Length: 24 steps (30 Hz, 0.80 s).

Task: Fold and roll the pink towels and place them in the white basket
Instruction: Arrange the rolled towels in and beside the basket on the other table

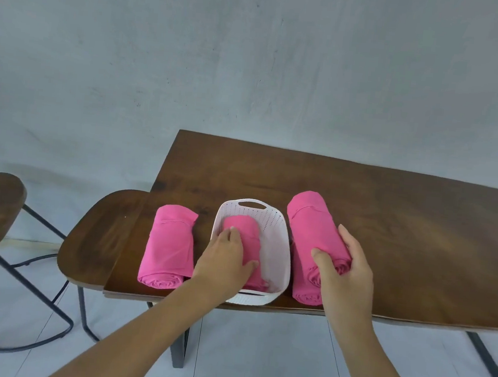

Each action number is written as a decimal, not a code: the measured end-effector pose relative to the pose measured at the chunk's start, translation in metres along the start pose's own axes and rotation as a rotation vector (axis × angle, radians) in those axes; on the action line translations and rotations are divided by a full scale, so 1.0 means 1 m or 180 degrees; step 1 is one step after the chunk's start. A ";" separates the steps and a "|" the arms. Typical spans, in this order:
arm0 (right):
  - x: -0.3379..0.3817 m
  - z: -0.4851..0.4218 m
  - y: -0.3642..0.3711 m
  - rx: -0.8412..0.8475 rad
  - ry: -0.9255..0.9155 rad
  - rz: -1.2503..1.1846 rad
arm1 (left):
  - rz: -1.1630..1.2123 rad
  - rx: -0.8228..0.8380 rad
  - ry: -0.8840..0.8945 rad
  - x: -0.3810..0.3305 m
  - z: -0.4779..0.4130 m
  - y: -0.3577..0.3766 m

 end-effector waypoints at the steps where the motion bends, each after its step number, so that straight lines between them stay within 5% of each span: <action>1: -0.002 0.000 -0.005 0.0007 -0.0004 -0.0032 | -0.0061 0.0081 -0.0102 0.001 -0.003 0.006; 6: -0.014 0.002 -0.025 0.0034 0.0050 -0.0126 | -0.0172 0.0114 -0.0276 -0.003 -0.012 0.017; 15: -0.026 0.008 -0.046 0.0200 0.0044 -0.0186 | 0.1010 0.0772 -0.0673 -0.003 -0.014 0.035; 24: -0.029 0.013 -0.048 0.0381 0.0069 -0.0329 | 0.1254 0.0206 -0.0576 -0.009 -0.010 0.010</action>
Point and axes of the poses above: each hand's wrist, its own z-axis away from the middle knuckle, its own y-axis out of the palm, x = y × z, the point moved 10 cm from there along -z, towards the middle knuckle, and after that the axes turned 1 degree about x, right-handed, at the moved point
